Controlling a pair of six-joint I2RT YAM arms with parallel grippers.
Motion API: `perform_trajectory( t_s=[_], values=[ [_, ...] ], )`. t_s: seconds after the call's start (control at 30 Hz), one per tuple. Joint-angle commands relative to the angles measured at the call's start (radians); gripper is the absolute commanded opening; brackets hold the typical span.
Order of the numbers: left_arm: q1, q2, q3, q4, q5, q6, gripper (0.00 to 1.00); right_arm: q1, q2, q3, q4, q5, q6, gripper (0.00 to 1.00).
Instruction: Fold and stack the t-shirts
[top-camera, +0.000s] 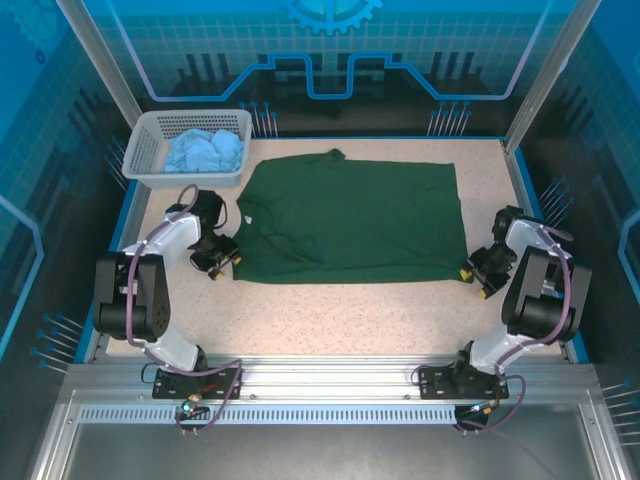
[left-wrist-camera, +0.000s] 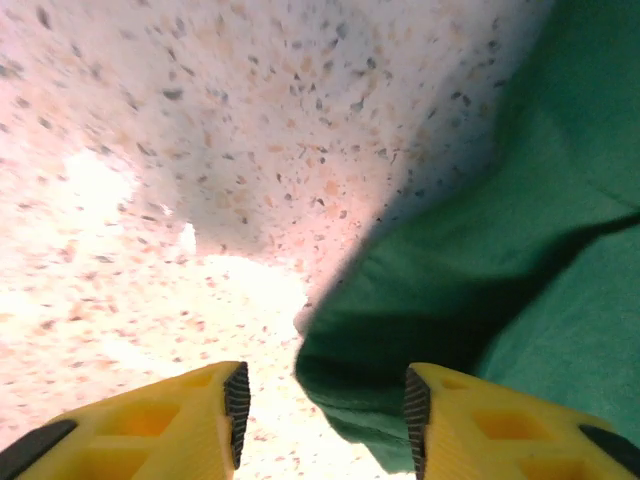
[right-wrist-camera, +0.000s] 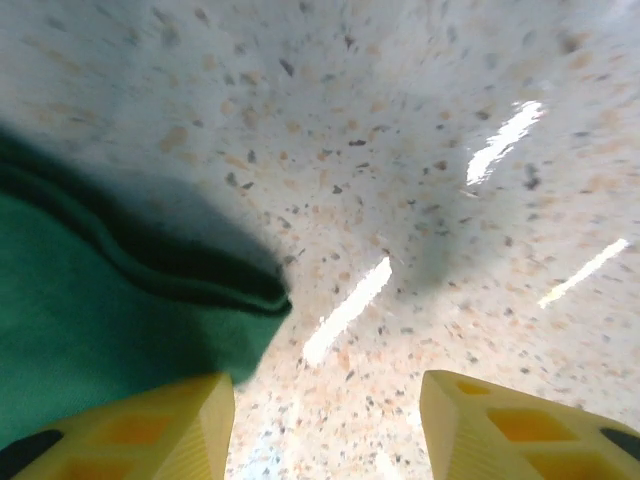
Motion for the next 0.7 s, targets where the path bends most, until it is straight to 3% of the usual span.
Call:
perform_trajectory(
  t_s=[0.0,0.17,0.37,0.5,0.67],
  values=[
    [0.001,-0.069,0.102,-0.062,-0.030,0.010,0.50,0.011,-0.118,0.015,-0.039,0.026,0.045,0.54],
    [-0.103,-0.058,0.188,-0.037,0.052,-0.014,0.44,0.163,-0.190,0.035,0.019,0.036,0.048,0.55],
    [-0.270,0.066,0.159,0.103,0.179,-0.094,0.38,0.240,-0.031,0.068,0.026,-0.007,0.033,0.47],
    [-0.283,0.129,0.087,0.165,0.144,-0.117,0.34,0.230,0.058,0.070,0.058,0.024,0.000,0.46],
    [-0.262,0.184,0.072,0.130,-0.006,-0.072,0.32,0.174,0.173,0.093,0.067,0.009,-0.016,0.48]
  ],
)
